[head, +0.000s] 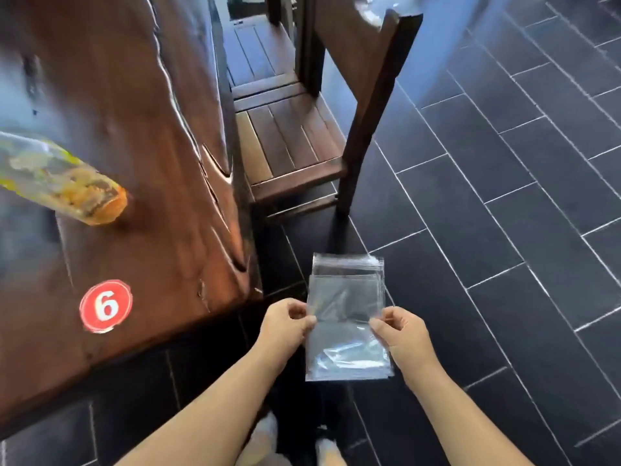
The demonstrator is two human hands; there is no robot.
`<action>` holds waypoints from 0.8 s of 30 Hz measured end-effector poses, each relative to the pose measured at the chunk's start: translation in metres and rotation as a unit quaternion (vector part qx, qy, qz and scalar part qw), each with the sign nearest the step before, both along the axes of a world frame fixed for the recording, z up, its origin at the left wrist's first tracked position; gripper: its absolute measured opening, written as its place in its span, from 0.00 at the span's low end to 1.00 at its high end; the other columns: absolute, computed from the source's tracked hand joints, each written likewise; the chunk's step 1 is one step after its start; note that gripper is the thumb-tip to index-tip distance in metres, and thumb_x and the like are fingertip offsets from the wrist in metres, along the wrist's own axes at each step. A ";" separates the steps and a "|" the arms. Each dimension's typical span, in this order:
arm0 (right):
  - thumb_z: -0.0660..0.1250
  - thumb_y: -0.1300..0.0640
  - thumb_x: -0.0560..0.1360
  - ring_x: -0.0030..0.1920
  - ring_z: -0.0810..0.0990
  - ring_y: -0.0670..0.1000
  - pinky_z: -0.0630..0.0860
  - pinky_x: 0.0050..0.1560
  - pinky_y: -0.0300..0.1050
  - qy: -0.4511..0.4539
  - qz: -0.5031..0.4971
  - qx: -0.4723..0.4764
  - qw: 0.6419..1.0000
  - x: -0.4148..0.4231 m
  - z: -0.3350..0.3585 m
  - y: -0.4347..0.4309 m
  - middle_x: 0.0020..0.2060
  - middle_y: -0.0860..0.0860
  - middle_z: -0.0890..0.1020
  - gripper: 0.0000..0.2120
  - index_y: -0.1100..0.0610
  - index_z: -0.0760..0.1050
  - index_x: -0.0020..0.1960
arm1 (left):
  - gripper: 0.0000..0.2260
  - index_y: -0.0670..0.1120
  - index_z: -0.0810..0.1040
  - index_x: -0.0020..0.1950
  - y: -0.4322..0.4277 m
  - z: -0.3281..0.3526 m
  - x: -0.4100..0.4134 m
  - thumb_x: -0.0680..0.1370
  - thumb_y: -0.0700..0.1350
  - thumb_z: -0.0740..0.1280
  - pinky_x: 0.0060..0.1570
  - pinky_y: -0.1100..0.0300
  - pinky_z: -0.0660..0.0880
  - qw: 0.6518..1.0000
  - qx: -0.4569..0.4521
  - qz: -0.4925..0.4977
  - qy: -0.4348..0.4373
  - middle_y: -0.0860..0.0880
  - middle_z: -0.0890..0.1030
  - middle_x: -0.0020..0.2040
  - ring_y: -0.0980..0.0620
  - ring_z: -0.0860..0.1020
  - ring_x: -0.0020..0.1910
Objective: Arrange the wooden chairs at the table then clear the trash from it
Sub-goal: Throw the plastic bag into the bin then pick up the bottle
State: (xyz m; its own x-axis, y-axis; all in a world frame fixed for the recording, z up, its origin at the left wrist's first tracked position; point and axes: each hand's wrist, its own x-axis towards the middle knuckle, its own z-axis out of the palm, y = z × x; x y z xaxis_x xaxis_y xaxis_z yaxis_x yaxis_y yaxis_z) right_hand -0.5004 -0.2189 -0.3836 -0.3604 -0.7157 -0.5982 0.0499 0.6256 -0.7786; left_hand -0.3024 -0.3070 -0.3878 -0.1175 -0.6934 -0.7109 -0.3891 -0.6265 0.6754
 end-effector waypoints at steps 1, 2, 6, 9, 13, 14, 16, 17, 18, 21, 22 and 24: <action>0.70 0.67 0.75 0.30 0.67 0.47 0.67 0.32 0.39 0.002 0.004 0.004 1.000 0.000 -0.021 -0.003 0.28 0.51 0.73 0.06 0.67 0.76 0.40 | 0.07 0.43 0.80 0.41 -0.002 -0.021 -0.001 0.73 0.32 0.72 0.39 0.51 0.76 1.000 0.002 0.009 -0.009 0.46 0.81 0.37 0.50 0.78 0.37; 0.70 0.66 0.75 0.30 0.68 0.47 0.67 0.32 0.39 0.006 0.005 0.011 1.000 0.000 -0.042 -0.005 0.29 0.51 0.74 0.05 0.67 0.77 0.41 | 0.07 0.43 0.80 0.42 -0.004 -0.044 -0.002 0.73 0.32 0.72 0.42 0.48 0.78 1.000 0.005 0.014 -0.017 0.45 0.81 0.38 0.49 0.78 0.38; 0.71 0.63 0.74 0.30 0.71 0.45 0.70 0.33 0.40 0.049 0.019 0.039 0.998 0.003 -0.131 -0.014 0.28 0.47 0.76 0.07 0.59 0.77 0.38 | 0.08 0.44 0.79 0.41 -0.007 -0.133 0.000 0.73 0.31 0.71 0.44 0.47 0.79 0.999 0.025 0.018 -0.040 0.46 0.80 0.36 0.47 0.79 0.38; 0.71 0.61 0.73 0.31 0.74 0.46 0.72 0.35 0.43 0.088 0.035 0.068 0.993 0.007 -0.194 -0.015 0.28 0.46 0.78 0.08 0.55 0.77 0.36 | 0.06 0.44 0.80 0.42 -0.006 -0.191 0.004 0.73 0.33 0.71 0.45 0.46 0.81 0.997 0.033 0.006 -0.063 0.46 0.81 0.37 0.47 0.80 0.38; 0.71 0.59 0.73 0.34 0.77 0.47 0.73 0.38 0.43 0.098 0.055 0.110 0.988 0.014 -0.257 -0.008 0.31 0.47 0.81 0.07 0.54 0.78 0.37 | 0.04 0.40 0.80 0.45 -0.002 -0.253 0.009 0.75 0.32 0.71 0.45 0.44 0.82 0.995 0.048 -0.008 -0.087 0.42 0.82 0.42 0.47 0.80 0.40; 0.71 0.59 0.73 0.34 0.77 0.47 0.73 0.39 0.43 0.097 0.057 0.117 0.987 0.015 -0.269 -0.006 0.31 0.48 0.81 0.07 0.54 0.78 0.37 | 0.04 0.41 0.80 0.45 -0.001 -0.267 0.010 0.74 0.33 0.71 0.46 0.43 0.83 0.995 0.047 -0.013 -0.092 0.41 0.83 0.43 0.46 0.81 0.41; 0.70 0.59 0.73 0.34 0.76 0.48 0.74 0.39 0.45 0.090 0.062 0.129 0.986 0.016 -0.289 -0.003 0.31 0.49 0.80 0.07 0.54 0.78 0.36 | 0.05 0.43 0.80 0.44 0.001 -0.290 0.011 0.74 0.33 0.71 0.47 0.41 0.82 0.994 0.046 -0.026 -0.100 0.42 0.83 0.44 0.46 0.81 0.41; 0.70 0.59 0.73 0.33 0.76 0.48 0.73 0.38 0.45 0.087 0.063 0.135 0.985 0.016 -0.297 -0.002 0.31 0.48 0.80 0.07 0.54 0.77 0.36 | 0.05 0.44 0.81 0.44 0.002 -0.299 0.012 0.74 0.34 0.71 0.47 0.41 0.82 0.993 0.049 -0.033 -0.106 0.43 0.83 0.43 0.47 0.81 0.41; 0.70 0.59 0.73 0.33 0.75 0.47 0.73 0.38 0.45 0.085 0.063 0.142 0.984 0.017 -0.305 0.000 0.30 0.47 0.79 0.07 0.54 0.77 0.36 | 0.06 0.45 0.81 0.44 0.004 -0.308 0.013 0.74 0.34 0.72 0.47 0.41 0.82 0.991 0.054 -0.039 -0.112 0.44 0.83 0.42 0.47 0.82 0.41; 0.70 0.59 0.74 0.34 0.75 0.48 0.72 0.38 0.44 0.085 0.064 0.160 0.981 0.016 -0.324 0.003 0.31 0.48 0.79 0.08 0.54 0.77 0.36 | 0.06 0.48 0.81 0.44 0.009 -0.331 0.014 0.73 0.36 0.72 0.47 0.41 0.82 0.989 0.054 -0.063 -0.125 0.45 0.83 0.41 0.43 0.83 0.42; 0.69 0.59 0.74 0.34 0.75 0.48 0.72 0.38 0.44 0.087 0.066 0.164 0.980 0.016 -0.329 0.003 0.32 0.48 0.79 0.08 0.53 0.77 0.37 | 0.06 0.48 0.81 0.44 0.011 -0.336 0.014 0.73 0.37 0.72 0.46 0.42 0.82 0.988 0.052 -0.069 -0.127 0.45 0.83 0.41 0.42 0.84 0.43; 0.69 0.59 0.75 0.35 0.76 0.48 0.72 0.37 0.43 0.096 0.074 0.169 0.978 0.015 -0.333 0.001 0.33 0.47 0.79 0.07 0.53 0.77 0.38 | 0.06 0.48 0.81 0.44 0.012 -0.340 0.012 0.73 0.37 0.72 0.46 0.43 0.82 0.988 0.046 -0.070 -0.128 0.45 0.83 0.40 0.44 0.83 0.41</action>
State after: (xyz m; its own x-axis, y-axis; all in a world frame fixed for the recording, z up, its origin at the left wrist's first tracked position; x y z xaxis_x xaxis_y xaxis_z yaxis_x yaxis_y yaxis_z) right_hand -0.4853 -0.2181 -0.7170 -0.3972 -0.5415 -0.7410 -0.1879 0.8383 -0.5119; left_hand -0.2901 -0.2946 -0.7282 -0.0162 -0.6135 -0.7895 -0.6277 -0.6084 0.4857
